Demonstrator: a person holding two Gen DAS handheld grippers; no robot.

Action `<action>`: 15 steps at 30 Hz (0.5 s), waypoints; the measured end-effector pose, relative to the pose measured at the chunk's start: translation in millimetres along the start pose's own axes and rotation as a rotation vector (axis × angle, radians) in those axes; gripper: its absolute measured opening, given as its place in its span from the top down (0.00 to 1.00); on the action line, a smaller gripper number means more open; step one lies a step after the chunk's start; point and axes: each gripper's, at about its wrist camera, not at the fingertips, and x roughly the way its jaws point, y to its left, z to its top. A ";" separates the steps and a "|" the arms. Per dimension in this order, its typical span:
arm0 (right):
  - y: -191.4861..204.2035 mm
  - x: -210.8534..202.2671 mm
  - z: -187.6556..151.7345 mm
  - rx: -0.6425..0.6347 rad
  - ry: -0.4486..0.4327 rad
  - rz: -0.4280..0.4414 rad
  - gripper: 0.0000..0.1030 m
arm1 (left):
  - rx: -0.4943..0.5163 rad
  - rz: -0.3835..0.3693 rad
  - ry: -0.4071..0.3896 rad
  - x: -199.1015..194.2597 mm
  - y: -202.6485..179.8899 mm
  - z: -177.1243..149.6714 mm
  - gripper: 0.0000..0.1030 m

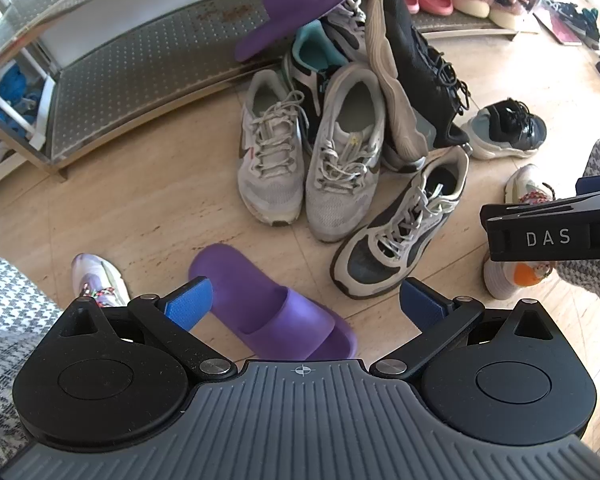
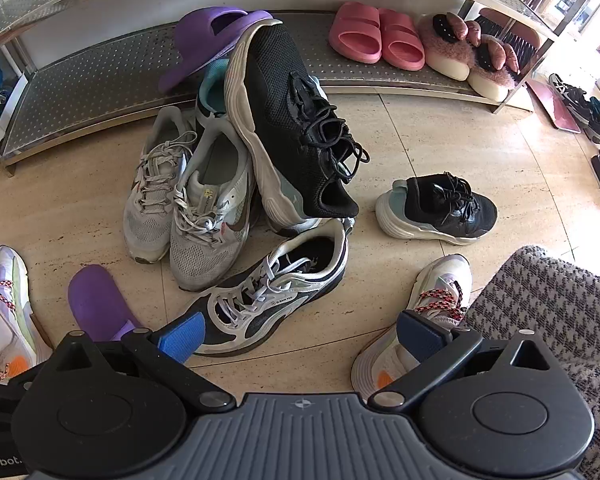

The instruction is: Organize scattered shoes

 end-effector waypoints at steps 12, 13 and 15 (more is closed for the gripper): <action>-4.0 0.0 -1.0 0.002 -0.001 0.007 0.01 | 0.001 0.003 0.005 -0.7 5.3 1.4 0.01; -4.0 0.0 -0.9 0.003 -0.001 0.007 0.01 | 0.001 0.004 0.004 -0.5 4.3 1.2 0.01; -4.1 0.0 -0.8 0.003 -0.001 0.007 0.01 | 0.000 0.007 0.003 0.4 -0.2 -0.4 0.01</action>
